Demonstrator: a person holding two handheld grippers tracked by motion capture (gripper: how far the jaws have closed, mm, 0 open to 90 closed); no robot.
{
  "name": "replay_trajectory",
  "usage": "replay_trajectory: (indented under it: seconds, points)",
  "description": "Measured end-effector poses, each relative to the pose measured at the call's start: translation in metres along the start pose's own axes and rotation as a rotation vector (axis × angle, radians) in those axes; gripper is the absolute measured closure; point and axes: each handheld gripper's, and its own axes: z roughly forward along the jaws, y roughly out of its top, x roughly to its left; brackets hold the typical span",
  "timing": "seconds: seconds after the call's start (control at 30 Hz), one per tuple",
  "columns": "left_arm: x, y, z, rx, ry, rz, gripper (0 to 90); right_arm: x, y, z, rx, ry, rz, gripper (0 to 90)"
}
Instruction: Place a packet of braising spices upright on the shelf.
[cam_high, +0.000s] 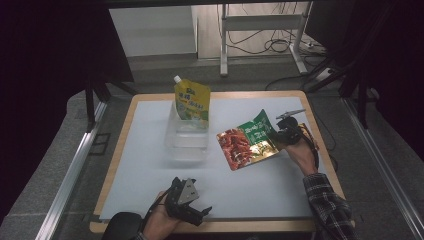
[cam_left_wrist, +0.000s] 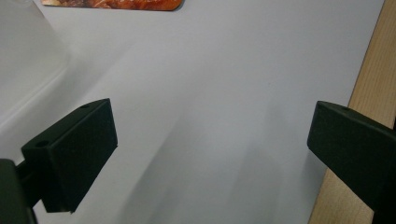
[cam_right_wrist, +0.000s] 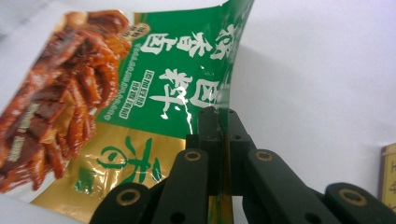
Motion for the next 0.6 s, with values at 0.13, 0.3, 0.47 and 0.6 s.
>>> replay_trajectory:
  seconds: [0.13,0.3,0.47,0.6]
  points:
    - [0.000,0.000,0.000,0.001,0.001,-0.001,1.4,0.004,0.003,-0.007,-0.025,0.001,-0.027,88.6]
    - [0.001,0.000,0.000,-0.005,0.006,-0.002,1.5,0.006,0.007,-0.015,-0.058,0.012,-0.043,88.7]
    - [0.001,0.000,-0.001,-0.008,0.010,-0.003,1.6,0.009,0.013,-0.023,-0.079,0.034,-0.053,88.7]
    - [0.001,0.000,0.000,-0.009,0.011,-0.001,1.6,0.011,0.018,-0.030,-0.101,0.056,-0.054,88.7]
